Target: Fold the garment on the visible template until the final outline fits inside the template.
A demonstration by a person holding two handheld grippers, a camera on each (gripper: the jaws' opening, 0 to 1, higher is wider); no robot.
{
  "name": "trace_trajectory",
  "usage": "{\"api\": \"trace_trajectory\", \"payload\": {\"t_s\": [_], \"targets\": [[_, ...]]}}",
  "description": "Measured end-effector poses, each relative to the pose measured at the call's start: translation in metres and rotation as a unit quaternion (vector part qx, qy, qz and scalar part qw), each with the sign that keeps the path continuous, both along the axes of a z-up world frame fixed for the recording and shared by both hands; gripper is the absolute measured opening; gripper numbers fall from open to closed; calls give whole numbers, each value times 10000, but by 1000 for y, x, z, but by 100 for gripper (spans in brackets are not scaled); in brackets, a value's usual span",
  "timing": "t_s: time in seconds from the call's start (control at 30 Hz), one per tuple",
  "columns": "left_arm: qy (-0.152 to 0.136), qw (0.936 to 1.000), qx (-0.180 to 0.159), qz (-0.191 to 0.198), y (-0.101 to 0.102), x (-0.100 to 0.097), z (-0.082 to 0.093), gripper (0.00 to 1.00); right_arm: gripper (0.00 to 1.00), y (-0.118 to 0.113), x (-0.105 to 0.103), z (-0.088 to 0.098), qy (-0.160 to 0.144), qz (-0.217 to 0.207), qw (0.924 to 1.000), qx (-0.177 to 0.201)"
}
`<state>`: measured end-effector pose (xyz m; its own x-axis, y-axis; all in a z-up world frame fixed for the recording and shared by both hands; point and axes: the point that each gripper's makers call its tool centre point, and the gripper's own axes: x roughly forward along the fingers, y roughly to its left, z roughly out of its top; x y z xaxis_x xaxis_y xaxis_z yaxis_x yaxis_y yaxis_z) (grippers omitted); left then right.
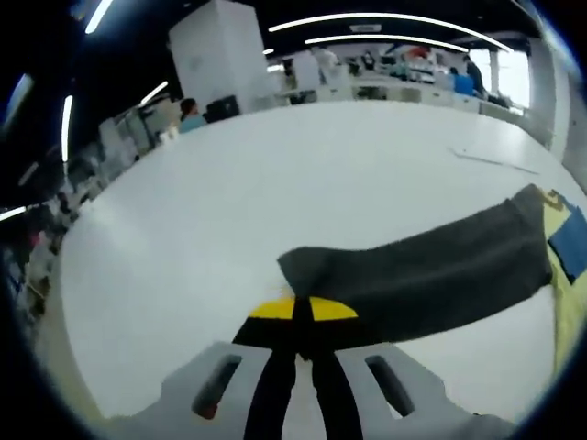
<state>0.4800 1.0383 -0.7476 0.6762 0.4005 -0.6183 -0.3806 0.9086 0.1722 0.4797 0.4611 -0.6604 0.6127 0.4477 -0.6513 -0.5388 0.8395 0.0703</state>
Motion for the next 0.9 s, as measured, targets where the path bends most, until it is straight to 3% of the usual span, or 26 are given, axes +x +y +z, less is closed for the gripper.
{"api": "trace_trajectory", "payload": {"t_s": [0.1, 0.17, 0.3, 0.4, 0.63, 0.8, 0.83, 0.9], "targets": [[5, 10000, 3, 33, 3, -1, -3, 3, 92, -1, -1, -1, 21, -3, 10000, -15], [-143, 9999, -45, 84, 3, -1, 1, 7, 92, 0, -2, -1, 20, 1, 10000, -14], [-315, 9993, -105, 153, 6, -3, 8, 21, 92, 0, -2, 0, -11, 11, 10000, -77], [-248, 9990, -213, 308, 8, -6, 2, 23, 92, 0, -3, -1, -7, 11, 10000, -80], [-121, 9987, -368, 329, 7, -11, -12, 19, 91, 0, -4, -1, 5, -7, 10000, -73], [-18, 9963, -657, 562, 4, -16, -21, 14, 91, -2, -5, -3, 31, -8, 9999, -138], [-181, 9949, -754, 648, 4, -14, -19, 13, 91, -1, -6, -4, 31, -9, 9999, -150], [-177, 9948, -779, 628, 4, -15, -21, 12, 89, -1, -7, -4, 41, -23, 9999, -142]]}}
